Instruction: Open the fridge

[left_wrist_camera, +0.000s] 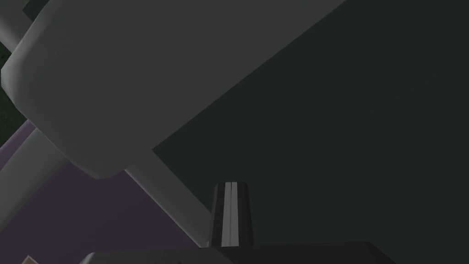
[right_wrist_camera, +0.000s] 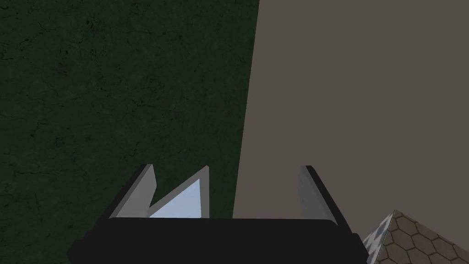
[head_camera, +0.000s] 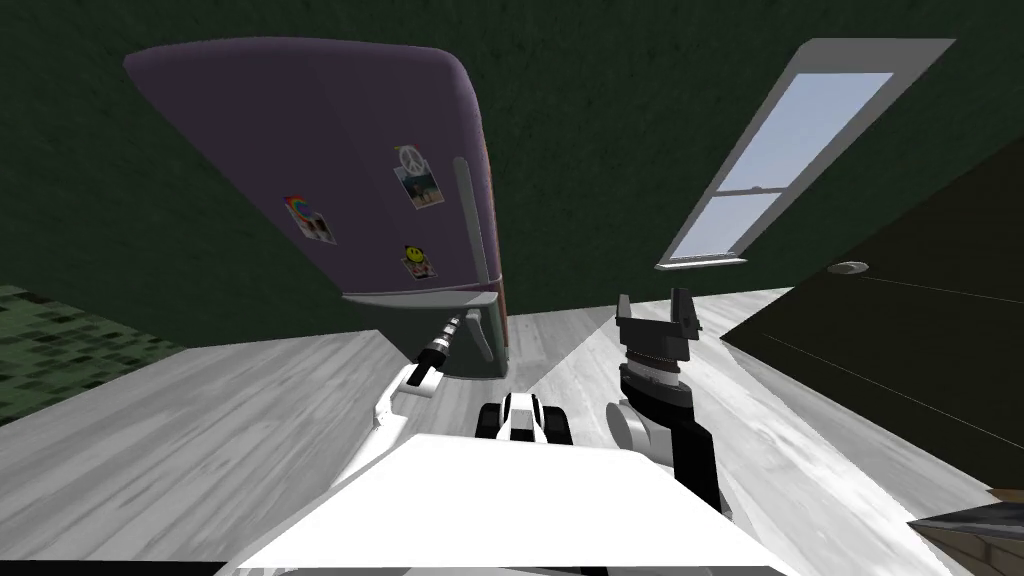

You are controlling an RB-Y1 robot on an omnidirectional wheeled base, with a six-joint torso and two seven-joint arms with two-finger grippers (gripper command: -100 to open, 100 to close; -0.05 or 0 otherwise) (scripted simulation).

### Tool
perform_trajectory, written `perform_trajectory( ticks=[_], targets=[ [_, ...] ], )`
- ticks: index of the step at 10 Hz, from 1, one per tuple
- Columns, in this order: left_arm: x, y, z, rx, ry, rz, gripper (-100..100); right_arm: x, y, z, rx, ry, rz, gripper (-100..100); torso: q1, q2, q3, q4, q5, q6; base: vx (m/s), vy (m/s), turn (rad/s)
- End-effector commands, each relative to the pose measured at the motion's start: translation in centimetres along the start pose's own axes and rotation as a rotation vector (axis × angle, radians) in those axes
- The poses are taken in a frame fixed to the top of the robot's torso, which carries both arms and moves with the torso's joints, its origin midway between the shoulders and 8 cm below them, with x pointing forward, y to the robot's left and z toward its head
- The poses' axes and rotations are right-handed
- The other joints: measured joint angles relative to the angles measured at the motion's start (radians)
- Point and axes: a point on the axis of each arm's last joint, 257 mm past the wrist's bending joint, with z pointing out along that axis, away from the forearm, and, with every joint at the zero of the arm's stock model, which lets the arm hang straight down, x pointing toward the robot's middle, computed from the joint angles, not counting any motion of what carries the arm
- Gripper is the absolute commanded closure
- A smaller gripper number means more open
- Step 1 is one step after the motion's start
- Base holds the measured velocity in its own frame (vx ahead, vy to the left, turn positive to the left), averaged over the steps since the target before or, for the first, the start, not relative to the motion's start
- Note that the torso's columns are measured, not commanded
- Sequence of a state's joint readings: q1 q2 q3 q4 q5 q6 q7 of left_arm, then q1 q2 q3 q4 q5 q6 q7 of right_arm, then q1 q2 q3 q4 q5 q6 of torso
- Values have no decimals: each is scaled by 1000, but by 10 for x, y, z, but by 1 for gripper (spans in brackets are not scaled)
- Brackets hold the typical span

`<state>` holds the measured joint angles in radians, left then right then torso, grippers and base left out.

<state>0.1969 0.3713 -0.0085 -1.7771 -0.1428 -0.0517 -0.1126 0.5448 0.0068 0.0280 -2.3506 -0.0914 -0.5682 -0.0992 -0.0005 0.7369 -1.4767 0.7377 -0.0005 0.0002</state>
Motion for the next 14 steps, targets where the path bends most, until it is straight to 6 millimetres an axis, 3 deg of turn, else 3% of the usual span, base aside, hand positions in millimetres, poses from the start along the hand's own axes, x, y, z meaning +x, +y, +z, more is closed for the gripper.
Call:
perform_trajectory(
  ticks=[1,5,7,8,14],
  targets=[
    [0,-1,16,-21,-12,0,100,0,0,0,0,0,0,0,0,2,1,1,0,-1,-349,132,-402],
    [4,-2,38,-45,-19,-8,100,0,0,0,0,0,0,0,0,0,0,0,0,-1,-349,108,-298],
    [4,-2,37,-43,-19,-8,100,0,0,0,0,0,0,0,3,-2,-1,-1,2,-1,-215,86,-124],
    [-4,4,38,-61,-34,-4,-100,0,0,0,1,0,0,0,-3,-10,-5,-2,0,-1,39,-52,72],
    [-29,24,42,-119,-80,-2,-100,0,0,0,1,-1,0,0,0,4,3,1,0,0,158,-128,57]
  ],
)
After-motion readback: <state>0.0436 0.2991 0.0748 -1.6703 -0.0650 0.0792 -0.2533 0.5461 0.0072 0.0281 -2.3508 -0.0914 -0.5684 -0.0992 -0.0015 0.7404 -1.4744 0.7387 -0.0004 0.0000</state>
